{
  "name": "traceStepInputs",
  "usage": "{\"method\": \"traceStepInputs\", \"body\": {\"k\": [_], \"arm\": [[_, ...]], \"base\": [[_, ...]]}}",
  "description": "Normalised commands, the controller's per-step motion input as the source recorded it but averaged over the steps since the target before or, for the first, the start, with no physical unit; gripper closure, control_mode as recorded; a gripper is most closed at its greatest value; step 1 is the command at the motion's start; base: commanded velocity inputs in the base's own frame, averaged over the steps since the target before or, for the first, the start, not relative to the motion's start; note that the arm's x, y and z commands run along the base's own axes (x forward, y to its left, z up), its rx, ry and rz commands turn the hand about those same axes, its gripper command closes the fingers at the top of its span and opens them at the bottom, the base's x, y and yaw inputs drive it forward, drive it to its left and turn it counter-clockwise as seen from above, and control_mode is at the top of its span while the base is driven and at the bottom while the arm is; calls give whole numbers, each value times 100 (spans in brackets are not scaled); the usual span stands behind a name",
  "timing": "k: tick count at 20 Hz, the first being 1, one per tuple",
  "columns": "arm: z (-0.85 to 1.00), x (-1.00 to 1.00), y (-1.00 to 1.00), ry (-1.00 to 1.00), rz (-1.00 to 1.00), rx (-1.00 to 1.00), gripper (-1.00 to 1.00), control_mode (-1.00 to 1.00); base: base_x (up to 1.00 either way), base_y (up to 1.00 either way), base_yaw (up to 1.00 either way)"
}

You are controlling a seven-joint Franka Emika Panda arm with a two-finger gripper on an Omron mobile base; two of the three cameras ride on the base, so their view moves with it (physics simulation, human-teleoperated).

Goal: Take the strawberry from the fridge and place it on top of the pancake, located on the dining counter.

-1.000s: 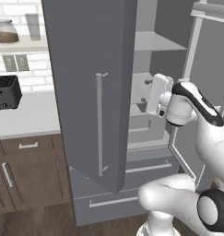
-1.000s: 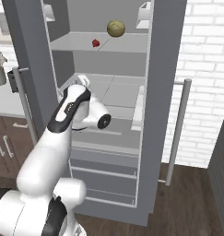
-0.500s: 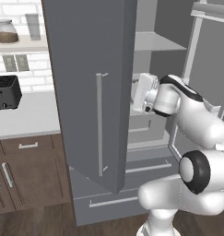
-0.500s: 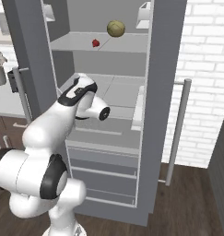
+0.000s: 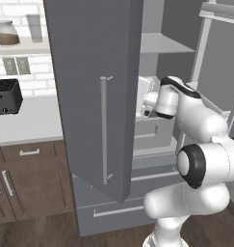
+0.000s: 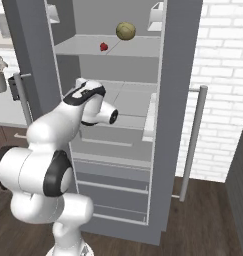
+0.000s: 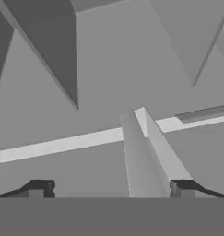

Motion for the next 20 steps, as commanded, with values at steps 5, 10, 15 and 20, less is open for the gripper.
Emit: {"method": "traceStepInputs", "body": {"k": [5,10,15,20], "arm": [[-1,-38,38,-12,20,0,-100,-100],[0,-66,34,-27,21,0,-100,-100],[0,-65,51,-21,20,0,-100,-100],[0,-45,60,-15,20,0,-100,-100]], "base": [[0,0,0],[0,0,0],[0,0,0],[0,0,0]]}}
